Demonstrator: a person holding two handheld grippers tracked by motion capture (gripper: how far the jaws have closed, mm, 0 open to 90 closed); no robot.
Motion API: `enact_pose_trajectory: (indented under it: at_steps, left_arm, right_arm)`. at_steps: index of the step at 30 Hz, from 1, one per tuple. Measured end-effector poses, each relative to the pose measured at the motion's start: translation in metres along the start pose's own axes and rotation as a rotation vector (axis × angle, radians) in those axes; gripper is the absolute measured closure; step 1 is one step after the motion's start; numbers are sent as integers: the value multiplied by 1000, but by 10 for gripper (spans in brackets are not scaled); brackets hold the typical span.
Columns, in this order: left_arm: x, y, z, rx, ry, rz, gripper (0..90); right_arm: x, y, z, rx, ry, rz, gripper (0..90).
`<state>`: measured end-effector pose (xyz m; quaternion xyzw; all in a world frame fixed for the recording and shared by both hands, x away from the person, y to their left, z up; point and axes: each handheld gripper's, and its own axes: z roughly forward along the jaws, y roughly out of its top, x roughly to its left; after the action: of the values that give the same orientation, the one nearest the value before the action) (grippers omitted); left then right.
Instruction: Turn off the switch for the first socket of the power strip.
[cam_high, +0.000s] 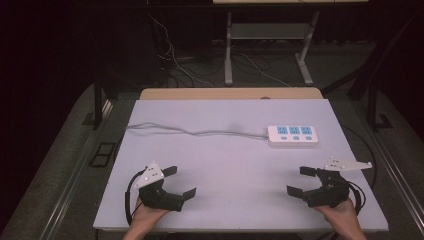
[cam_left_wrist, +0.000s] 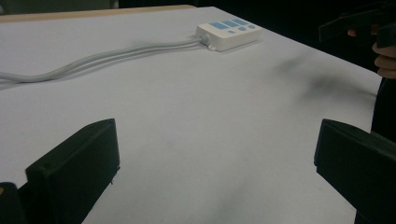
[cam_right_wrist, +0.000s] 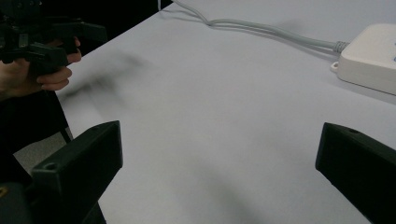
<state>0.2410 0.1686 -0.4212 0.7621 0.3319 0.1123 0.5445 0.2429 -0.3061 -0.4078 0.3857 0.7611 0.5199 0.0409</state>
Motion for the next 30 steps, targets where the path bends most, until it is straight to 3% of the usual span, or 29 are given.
enact_pose_trajectory:
  at_steps: [20,30]
  left_arm:
    - [3,-2,-2,2,0,-6,0]
    - [3,-2,-2,0,-5,-12,0]
  right_arm:
    - [0,7,12,93,-4,-21,3]
    - [-1,18,10,110,-10,-26,3]
